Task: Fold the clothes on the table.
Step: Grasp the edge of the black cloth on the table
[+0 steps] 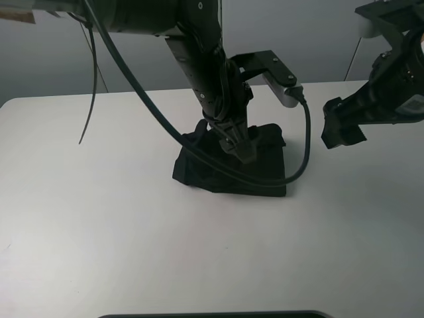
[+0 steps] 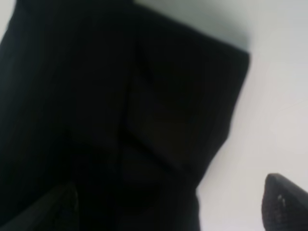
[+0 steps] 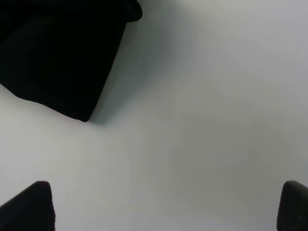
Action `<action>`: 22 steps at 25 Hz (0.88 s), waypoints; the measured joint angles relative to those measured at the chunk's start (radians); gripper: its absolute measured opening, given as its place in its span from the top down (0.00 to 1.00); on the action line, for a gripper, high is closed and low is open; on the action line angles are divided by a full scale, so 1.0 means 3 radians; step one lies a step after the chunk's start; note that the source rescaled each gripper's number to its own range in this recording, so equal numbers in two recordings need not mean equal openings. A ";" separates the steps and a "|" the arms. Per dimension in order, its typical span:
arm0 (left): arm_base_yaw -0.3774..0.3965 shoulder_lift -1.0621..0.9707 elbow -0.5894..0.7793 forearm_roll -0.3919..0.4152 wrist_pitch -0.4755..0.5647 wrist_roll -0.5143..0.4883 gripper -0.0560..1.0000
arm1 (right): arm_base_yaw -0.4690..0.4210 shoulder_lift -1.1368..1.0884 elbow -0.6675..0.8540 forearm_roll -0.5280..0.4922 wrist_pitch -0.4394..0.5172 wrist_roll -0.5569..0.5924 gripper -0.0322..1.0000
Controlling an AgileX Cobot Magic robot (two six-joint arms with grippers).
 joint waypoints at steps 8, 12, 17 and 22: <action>0.0057 0.0345 0.0000 0.0671 0.0066 -0.0434 0.02 | 0.0000 0.0000 0.0000 0.0000 0.0000 0.0009 0.00; 0.0251 0.0345 0.0000 0.0722 0.0074 -0.0566 0.02 | 0.0000 0.0000 0.0000 0.0000 0.0000 0.0017 0.00; 0.0606 0.0345 0.0000 0.0498 0.0199 -0.0622 0.01 | 0.0000 0.0000 0.0000 0.0005 0.0000 0.0017 0.00; 0.0901 0.0354 0.0000 0.0101 0.0220 -0.0645 0.01 | 0.0000 0.0000 0.0000 0.0005 0.0000 0.0021 0.00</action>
